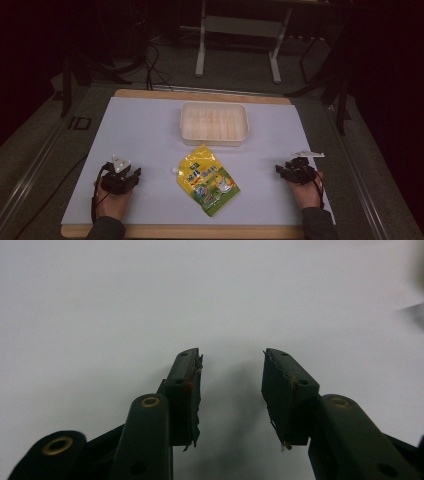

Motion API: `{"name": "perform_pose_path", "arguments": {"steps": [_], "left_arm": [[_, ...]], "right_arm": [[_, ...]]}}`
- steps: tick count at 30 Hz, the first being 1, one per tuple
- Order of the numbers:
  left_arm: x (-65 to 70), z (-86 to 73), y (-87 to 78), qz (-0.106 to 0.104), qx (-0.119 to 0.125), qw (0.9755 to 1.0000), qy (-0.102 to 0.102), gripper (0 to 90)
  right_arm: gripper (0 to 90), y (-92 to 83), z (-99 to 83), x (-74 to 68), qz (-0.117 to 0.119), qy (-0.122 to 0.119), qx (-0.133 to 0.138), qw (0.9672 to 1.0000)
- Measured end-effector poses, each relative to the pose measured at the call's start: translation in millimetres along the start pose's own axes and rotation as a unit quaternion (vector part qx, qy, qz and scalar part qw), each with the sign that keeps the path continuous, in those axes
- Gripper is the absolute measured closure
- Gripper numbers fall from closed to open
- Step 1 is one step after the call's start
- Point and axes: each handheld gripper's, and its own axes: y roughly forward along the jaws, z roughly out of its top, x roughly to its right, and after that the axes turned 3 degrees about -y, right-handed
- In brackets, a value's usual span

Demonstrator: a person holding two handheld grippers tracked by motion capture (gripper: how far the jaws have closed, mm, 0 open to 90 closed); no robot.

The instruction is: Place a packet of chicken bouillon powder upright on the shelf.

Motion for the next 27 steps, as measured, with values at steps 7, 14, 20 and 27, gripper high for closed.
{"name": "perform_pose_path", "arguments": {"steps": [7, 14, 20, 27], "left_arm": [[-2.9, -0.2, -2.5, -0.039, 0.030, 0.9988, 0.009, 60.4], [-10.8, -1.7, 0.4, -0.052, 0.032, 0.9981, -0.007, 60.9], [-13.4, -2.2, 1.0, -0.058, 0.034, 0.9972, -0.033, 59.1], [-12.5, -3.4, 3.6, -0.052, 0.031, 0.9974, -0.039, 57.6]], "right_arm": [[47.2, -9.2, -0.4, 3.2, 0.045, -0.041, 0.000, 0.9981], [45.4, -6.3, 5.7, -7.2, 0.066, -0.098, -0.033, 0.9924], [44.5, 0.9, 19.6, -24.1, 0.115, -0.138, -0.054, 0.9822], [44.0, 12.0, 44.0, -49.7, 0.153, -0.181, -0.058, 0.9696]]}}
